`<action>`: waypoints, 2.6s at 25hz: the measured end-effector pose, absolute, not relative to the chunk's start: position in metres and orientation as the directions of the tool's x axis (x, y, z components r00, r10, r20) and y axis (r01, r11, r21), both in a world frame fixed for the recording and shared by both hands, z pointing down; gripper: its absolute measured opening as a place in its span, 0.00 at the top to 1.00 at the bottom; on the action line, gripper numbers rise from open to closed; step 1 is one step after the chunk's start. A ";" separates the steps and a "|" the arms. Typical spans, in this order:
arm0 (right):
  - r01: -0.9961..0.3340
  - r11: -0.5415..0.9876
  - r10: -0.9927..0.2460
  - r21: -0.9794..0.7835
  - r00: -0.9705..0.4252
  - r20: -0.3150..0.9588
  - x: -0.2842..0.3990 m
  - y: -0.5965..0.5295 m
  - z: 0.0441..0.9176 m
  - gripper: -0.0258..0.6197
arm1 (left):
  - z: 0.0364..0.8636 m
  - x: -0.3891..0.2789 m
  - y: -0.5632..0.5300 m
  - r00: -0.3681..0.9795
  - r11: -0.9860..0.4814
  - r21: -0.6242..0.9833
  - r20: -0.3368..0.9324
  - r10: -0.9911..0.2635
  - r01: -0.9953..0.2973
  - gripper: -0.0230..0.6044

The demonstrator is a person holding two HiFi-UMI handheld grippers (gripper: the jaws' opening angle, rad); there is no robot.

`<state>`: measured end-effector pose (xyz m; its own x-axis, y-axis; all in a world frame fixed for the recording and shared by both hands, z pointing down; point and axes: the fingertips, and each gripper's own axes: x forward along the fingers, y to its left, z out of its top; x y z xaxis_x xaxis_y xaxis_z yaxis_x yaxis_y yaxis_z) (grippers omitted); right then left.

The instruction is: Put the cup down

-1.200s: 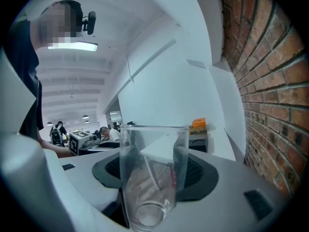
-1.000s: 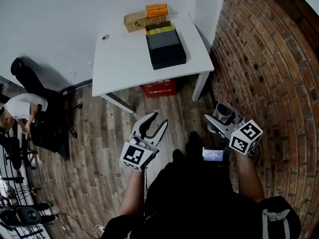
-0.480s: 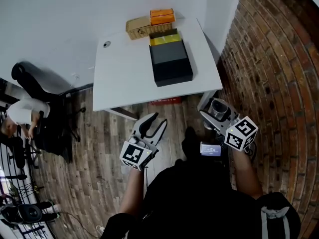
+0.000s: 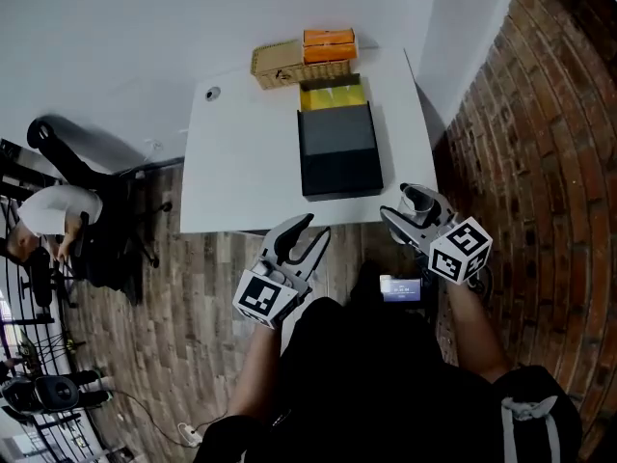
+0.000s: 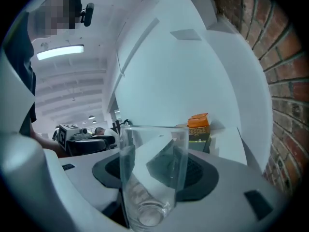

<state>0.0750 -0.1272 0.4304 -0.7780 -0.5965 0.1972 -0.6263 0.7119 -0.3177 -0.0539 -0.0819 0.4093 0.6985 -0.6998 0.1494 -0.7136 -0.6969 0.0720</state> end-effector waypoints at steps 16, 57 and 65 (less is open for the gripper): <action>-0.645 0.698 -0.619 -0.311 -0.762 0.190 0.034 -0.173 0.418 0.53 | 0.409 -0.090 -0.145 0.740 -0.722 0.164 0.112 -0.663 -0.672 0.75; -0.745 0.663 -0.724 -0.069 -0.662 0.196 -0.009 -0.280 0.492 0.53 | 0.452 -0.118 -0.118 0.689 -0.629 0.283 0.259 -0.677 -0.724 0.78; -0.773 0.634 -0.769 0.032 -0.626 0.130 -0.008 -0.263 0.490 0.53 | 0.453 -0.108 -0.116 0.702 -0.638 0.295 0.243 -0.670 -0.711 0.78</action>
<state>-0.0077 -0.2629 0.4897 -0.6255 -0.7693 0.1297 -0.7728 0.6338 0.0322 -0.1077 -0.1164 0.4530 0.7017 -0.6699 0.2426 -0.7112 -0.6380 0.2951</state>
